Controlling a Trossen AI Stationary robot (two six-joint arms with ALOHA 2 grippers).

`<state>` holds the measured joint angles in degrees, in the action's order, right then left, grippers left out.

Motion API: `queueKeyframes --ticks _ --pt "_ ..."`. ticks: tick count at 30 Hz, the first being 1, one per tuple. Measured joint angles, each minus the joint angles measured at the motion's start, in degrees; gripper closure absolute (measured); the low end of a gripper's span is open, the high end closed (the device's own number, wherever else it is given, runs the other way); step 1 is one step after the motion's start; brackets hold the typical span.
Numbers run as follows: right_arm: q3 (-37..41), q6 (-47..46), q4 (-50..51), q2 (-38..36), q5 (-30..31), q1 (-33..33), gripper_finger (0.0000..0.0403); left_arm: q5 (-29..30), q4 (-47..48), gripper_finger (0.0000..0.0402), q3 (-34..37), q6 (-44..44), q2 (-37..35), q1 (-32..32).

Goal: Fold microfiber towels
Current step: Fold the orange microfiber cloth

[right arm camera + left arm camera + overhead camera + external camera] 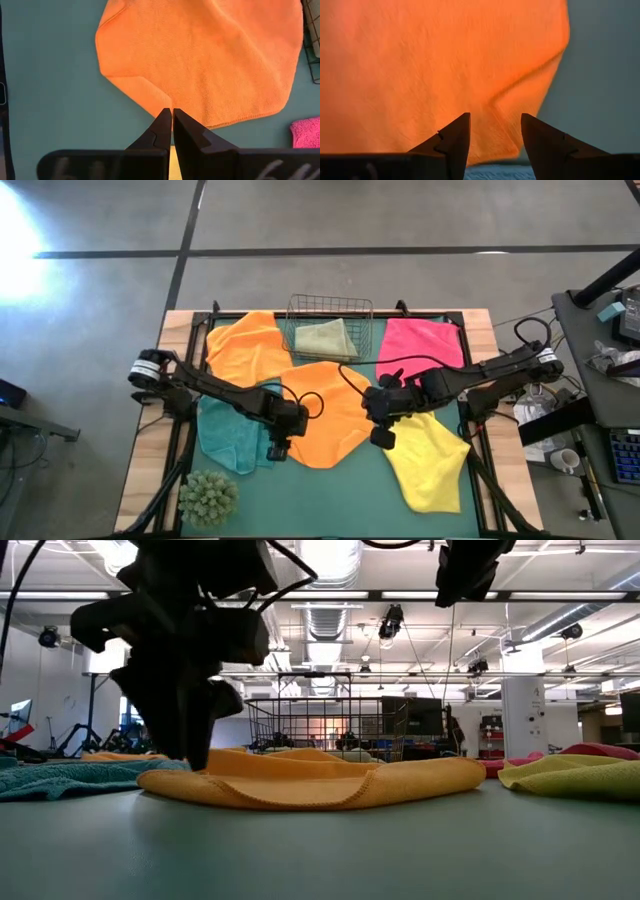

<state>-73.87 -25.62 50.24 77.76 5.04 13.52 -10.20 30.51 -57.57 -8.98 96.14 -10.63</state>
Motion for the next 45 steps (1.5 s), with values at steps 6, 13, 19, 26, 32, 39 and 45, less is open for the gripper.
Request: queueKeyframes --ticks 6,13,19,26,32,39,45 --pt "0.0 2.7 0.0 0.0 0.0 0.0 0.0394 -0.3 -0.1 0.0242 0.8 -2.6 0.0 -0.4" --pt "0.0 3.2 0.0 0.0 -0.1 0.0 0.0394 -1.5 -0.8 0.0242 0.8 -5.2 0.8 -0.4" --pt "0.0 3.7 0.2 0.0 -0.5 0.0 0.0394 -3.5 -2.2 0.0242 1.0 -6.1 2.4 -0.4" --pt "0.0 4.7 0.3 0.0 -0.6 0.0 0.0394 -3.0 -3.4 0.0244 1.0 -7.7 3.0 -0.4" --pt "0.0 4.6 0.3 0.0 -0.6 0.9 0.0394 -2.9 -4.2 0.0294 0.7 -8.8 2.4 -0.4" --pt "1.8 2.6 0.4 0.0 -0.6 5.2 0.0394 -2.8 -4.5 0.037 0.0 -8.8 2.4 -1.4" --pt "8.2 -4.0 -1.2 0.0 -0.7 9.5 0.0394 -2.8 -4.5 0.0398 -0.1 -8.9 2.3 -2.6"
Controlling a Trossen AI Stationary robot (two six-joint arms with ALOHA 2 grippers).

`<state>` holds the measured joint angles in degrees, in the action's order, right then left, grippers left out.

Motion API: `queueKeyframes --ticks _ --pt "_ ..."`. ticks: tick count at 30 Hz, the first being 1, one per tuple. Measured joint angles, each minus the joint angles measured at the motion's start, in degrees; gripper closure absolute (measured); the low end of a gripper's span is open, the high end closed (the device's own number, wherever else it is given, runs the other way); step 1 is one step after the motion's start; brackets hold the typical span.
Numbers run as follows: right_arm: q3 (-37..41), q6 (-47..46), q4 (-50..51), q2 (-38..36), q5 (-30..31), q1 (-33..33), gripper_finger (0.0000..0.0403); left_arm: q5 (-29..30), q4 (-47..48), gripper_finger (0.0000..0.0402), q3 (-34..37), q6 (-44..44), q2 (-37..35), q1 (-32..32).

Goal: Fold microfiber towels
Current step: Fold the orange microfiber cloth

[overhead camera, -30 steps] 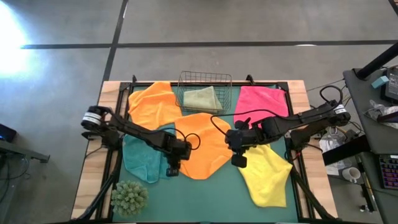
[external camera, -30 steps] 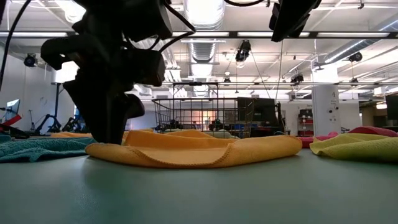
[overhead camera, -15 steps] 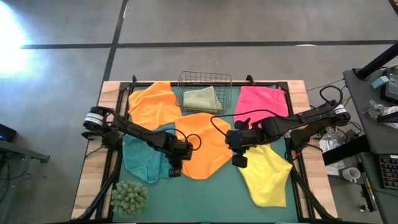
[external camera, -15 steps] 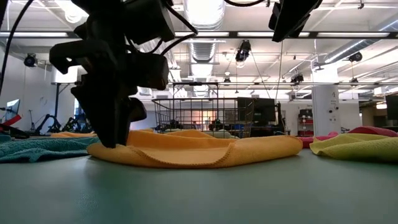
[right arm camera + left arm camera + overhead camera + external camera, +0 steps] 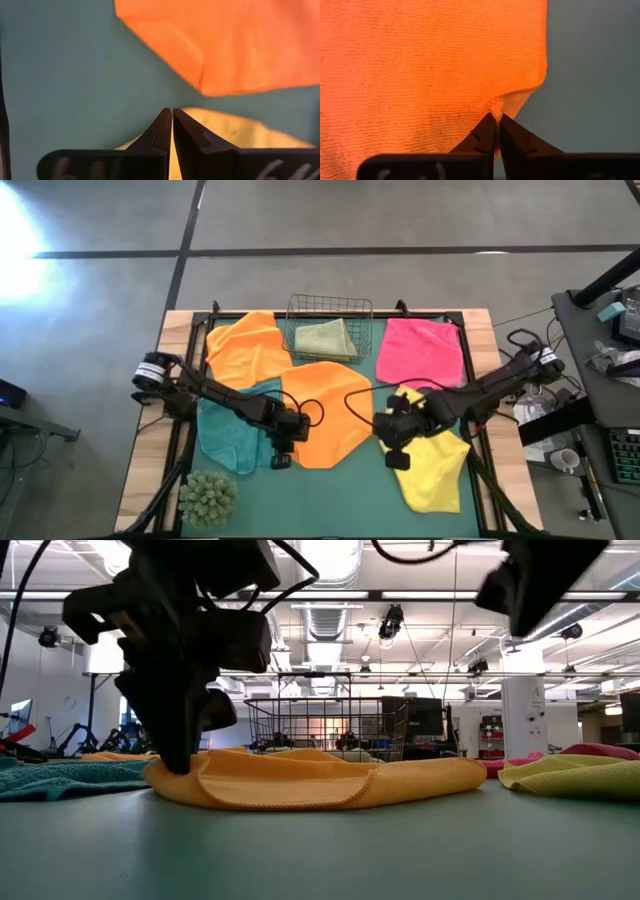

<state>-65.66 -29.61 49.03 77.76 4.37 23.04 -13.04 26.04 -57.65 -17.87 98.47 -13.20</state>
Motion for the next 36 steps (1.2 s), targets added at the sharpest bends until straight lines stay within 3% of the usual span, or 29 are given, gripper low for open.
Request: queueKeyframes --ticks 9,19,28,32,36 --pt "9.8 -3.0 -16.2 -0.5 0.0 1.8 0.0394 0.1 3.5 0.04 -0.1 -2.8 -4.8 -2.5" --pt "17.6 -6.8 -29.4 -0.4 2.3 -3.2 0.039 4.6 4.8 0.04 -0.1 -6.0 -7.6 -4.7" --pt "17.7 -1.4 -30.0 -0.4 -2.4 -10.2 0.0311 4.8 4.8 0.0401 -0.1 -7.4 -7.6 -4.6" --pt "17.7 0.3 -30.5 0.7 -9.4 -13.5 0.028 4.8 4.8 0.0401 -0.1 -7.4 -7.6 -4.6" --pt "17.7 1.1 -31.6 3.1 -12.6 -15.4 0.0265 4.9 4.5 0.0401 -0.1 -7.4 -7.6 -4.6"
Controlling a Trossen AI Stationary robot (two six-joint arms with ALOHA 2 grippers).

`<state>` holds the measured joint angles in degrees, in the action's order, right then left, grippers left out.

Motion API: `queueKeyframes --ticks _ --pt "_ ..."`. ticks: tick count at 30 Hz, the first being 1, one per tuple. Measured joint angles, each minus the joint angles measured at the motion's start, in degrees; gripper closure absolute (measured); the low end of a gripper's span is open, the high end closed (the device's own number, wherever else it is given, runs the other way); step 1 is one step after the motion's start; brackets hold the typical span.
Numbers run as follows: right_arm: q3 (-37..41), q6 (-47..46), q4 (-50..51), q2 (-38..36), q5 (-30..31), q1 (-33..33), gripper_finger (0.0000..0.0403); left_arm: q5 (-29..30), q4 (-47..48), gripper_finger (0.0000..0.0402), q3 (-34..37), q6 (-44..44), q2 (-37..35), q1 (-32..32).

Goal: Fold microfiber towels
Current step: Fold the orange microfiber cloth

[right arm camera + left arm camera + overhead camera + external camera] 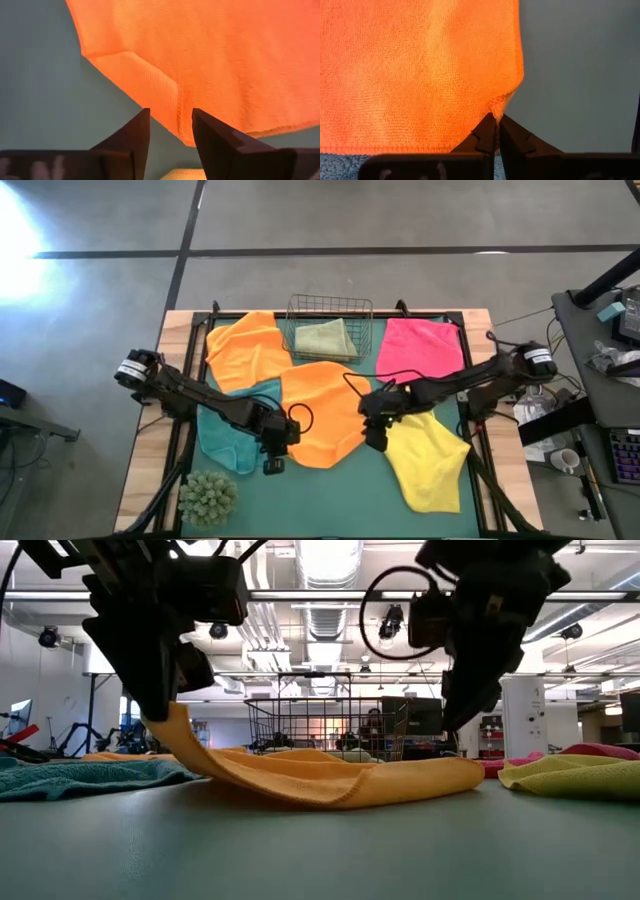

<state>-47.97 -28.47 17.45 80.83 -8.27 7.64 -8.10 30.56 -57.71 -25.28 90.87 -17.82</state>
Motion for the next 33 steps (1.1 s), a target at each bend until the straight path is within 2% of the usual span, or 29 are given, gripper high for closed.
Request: queueKeyframes --ticks 4,14,21,26,30,33 --pt "0.0 0.7 -2.2 2.4 -3.6 -1.3 0.0262 0.0 -0.2 0.0401 0.0 -0.1 0.0 0.0" --pt "0.0 1.5 -4.5 8.3 -7.2 -2.1 0.0262 0.0 -0.1 0.0401 0.0 -0.1 0.0 0.0" --pt "0.0 1.7 -8.6 9.0 -12.7 -2.1 0.0271 0.0 -0.1 0.0401 0.0 -0.1 0.0 0.0" --pt "0.0 4.7 -10.5 8.0 -18.9 -2.0 0.0281 0.0 0.0 0.0401 0.0 0.1 0.0 0.0" --pt "0.0 6.2 -8.4 8.3 -27.9 -1.2 0.0291 0.0 0.6 0.0401 0.0 0.1 0.0 0.0" --pt "0.1 8.9 -5.5 8.3 -29.6 0.3 0.03 0.0 1.4 0.0401 0.0 0.4 0.0 0.0"
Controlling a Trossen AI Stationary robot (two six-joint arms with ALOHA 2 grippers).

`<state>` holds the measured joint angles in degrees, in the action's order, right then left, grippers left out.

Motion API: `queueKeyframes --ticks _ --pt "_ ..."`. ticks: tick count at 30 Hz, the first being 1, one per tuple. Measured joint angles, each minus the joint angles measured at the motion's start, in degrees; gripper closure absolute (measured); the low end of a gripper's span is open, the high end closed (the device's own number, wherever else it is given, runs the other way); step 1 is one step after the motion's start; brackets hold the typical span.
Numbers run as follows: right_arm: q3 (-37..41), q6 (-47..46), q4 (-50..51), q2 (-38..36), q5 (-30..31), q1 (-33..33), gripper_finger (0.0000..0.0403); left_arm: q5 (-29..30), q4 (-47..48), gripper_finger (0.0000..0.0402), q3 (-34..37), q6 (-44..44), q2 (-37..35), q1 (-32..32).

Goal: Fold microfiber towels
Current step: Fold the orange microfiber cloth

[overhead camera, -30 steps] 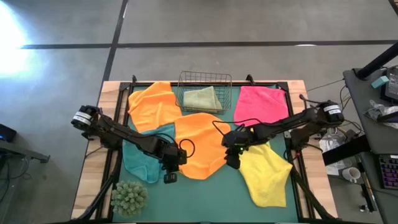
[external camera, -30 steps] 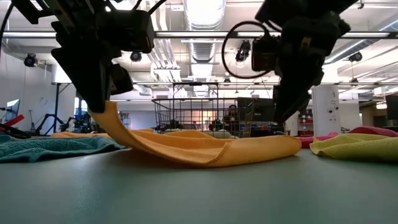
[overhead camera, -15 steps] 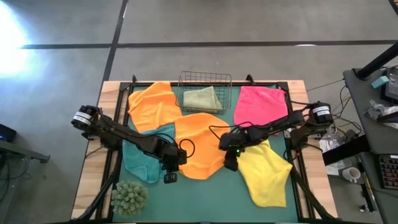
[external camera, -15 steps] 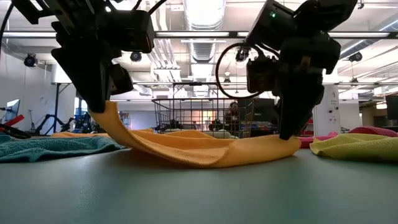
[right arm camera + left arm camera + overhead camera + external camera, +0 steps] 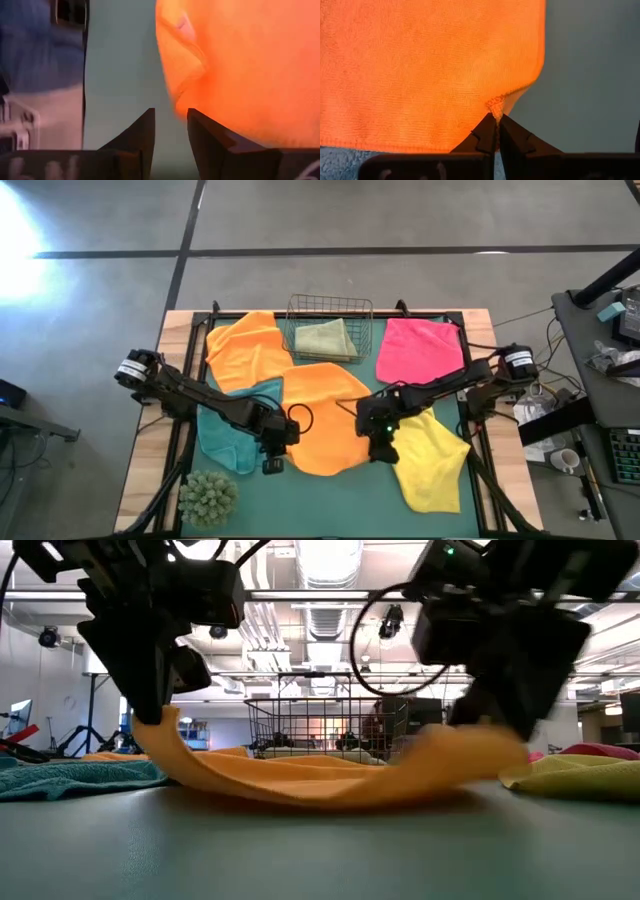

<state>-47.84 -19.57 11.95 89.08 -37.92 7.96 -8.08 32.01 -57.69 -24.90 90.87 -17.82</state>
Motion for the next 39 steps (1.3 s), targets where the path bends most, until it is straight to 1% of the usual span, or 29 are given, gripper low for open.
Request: queueKeyframes --ticks 4,8,11,15,18,21,23,28,31,35,39 --pt "0.0 3.5 4.6 0.0 -0.1 1.9 0.0308 0.0 2.0 0.0401 0.0 0.2 0.0 0.0" --pt "0.1 3.7 6.4 -0.1 -0.1 2.9 0.031 0.0 3.1 0.0401 0.0 0.2 0.0 0.1" --pt "0.1 2.1 3.0 -0.6 -0.1 2.9 0.031 0.0 3.1 0.0401 0.0 0.3 -0.1 0.1" --pt "0.1 -0.5 -8.0 -0.9 0.6 3.0 0.031 0.0 3.0 0.0401 0.0 0.4 -0.1 0.1" --pt "0.1 0.5 -12.8 -0.9 3.5 3.3 0.031 0.0 3.0 0.0401 0.0 1.3 -0.1 0.1" --pt "0.1 2.9 -12.3 -0.9 6.3 3.6 0.0309 0.0 3.0 0.0401 0.0 1.3 -0.1 0.1" --pt "0.1 3.6 -12.6 -0.6 6.5 3.8 0.0304 0.0 3.0 0.0401 0.0 1.5 -0.1 0.1" --pt "0.1 4.1 -12.6 0.9 6.6 4.4 0.0274 0.0 3.0 0.0401 0.0 1.8 -0.1 0.1" --pt "0.1 6.9 -12.8 1.8 7.1 5.1 0.0261 0.0 3.0 0.0401 0.0 1.8 -0.1 0.1" --pt "0.1 10.3 -13.4 2.0 12.6 6.4 0.0257 0.0 3.0 0.0401 0.0 1.8 -0.1 0.1" --pt "0.1 11.3 -13.8 2.0 13.1 6.4 0.0257 0.0 3.0 0.0401 0.0 1.8 -0.1 0.1"
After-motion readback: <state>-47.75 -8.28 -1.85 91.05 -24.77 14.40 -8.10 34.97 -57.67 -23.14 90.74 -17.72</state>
